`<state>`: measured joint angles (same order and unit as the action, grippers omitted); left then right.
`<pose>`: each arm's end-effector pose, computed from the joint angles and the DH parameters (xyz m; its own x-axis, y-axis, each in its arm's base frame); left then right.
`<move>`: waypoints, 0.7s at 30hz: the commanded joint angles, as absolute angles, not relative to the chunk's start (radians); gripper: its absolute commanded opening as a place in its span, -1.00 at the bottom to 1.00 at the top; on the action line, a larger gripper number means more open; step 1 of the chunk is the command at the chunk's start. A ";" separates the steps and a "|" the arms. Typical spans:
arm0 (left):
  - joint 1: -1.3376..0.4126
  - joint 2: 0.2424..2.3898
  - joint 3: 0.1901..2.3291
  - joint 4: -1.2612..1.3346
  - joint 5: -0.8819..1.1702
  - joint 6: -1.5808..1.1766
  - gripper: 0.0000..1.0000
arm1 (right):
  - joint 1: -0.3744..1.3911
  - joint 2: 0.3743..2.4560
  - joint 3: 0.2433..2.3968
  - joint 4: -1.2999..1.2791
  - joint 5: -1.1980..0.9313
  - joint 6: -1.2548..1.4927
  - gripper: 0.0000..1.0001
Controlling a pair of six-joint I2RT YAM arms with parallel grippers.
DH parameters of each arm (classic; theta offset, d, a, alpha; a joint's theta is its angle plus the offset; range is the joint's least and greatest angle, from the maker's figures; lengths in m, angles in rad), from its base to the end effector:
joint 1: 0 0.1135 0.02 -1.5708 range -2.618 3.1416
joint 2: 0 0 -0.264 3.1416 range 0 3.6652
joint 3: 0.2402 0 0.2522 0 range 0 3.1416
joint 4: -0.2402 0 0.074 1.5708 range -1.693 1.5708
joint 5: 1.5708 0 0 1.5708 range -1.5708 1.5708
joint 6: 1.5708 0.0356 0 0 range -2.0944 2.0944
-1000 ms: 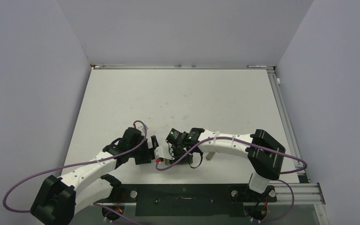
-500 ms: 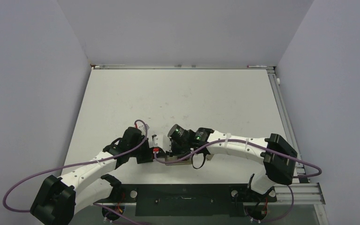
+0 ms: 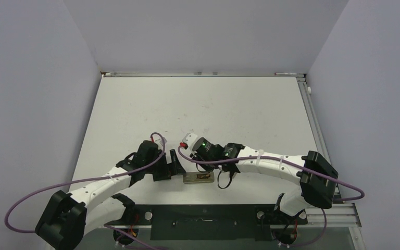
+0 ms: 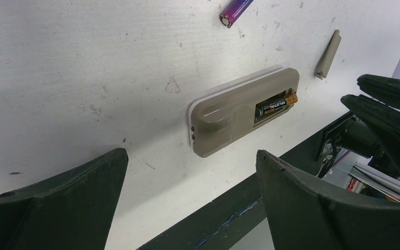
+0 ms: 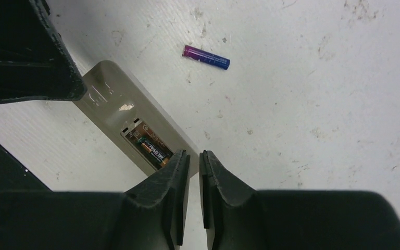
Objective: Load the batteries into the remote control
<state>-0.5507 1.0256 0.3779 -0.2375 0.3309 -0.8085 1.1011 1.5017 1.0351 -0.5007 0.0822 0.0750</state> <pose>0.1497 -0.1055 0.1559 -0.9402 -0.2253 -0.2554 -0.0142 0.7752 -0.6316 0.1428 0.2748 0.2301 -0.4366 -0.6952 -0.5710 -0.8372 0.5463 -0.0249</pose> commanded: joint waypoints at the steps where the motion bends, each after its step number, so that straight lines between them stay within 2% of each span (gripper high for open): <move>1: -0.555 1.043 0.403 -0.183 0.357 -0.814 0.82 | 1.114 1.491 1.016 -0.472 0.150 0.238 -0.70; 9: -0.557 1.067 0.407 -0.169 0.368 -0.816 0.82 | 1.118 1.488 0.999 -0.486 0.245 0.428 -0.52; 11: -0.557 1.075 0.407 -0.164 0.370 -0.817 0.82 | 1.117 1.462 0.981 -0.480 0.269 0.481 -0.42; 17: -0.565 1.099 0.412 -0.149 0.377 -0.816 0.75 | 1.110 1.392 0.927 -0.466 0.297 0.615 -0.33; 21: -0.576 1.117 0.420 -0.143 0.377 -0.816 0.68 | 1.106 1.362 0.911 -0.456 0.248 0.609 -0.34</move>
<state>-0.5617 1.0950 0.3820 -0.1730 0.3698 -0.8124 1.1072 1.4254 0.9207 -0.4938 0.2478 0.5575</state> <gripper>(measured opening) 0.853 0.335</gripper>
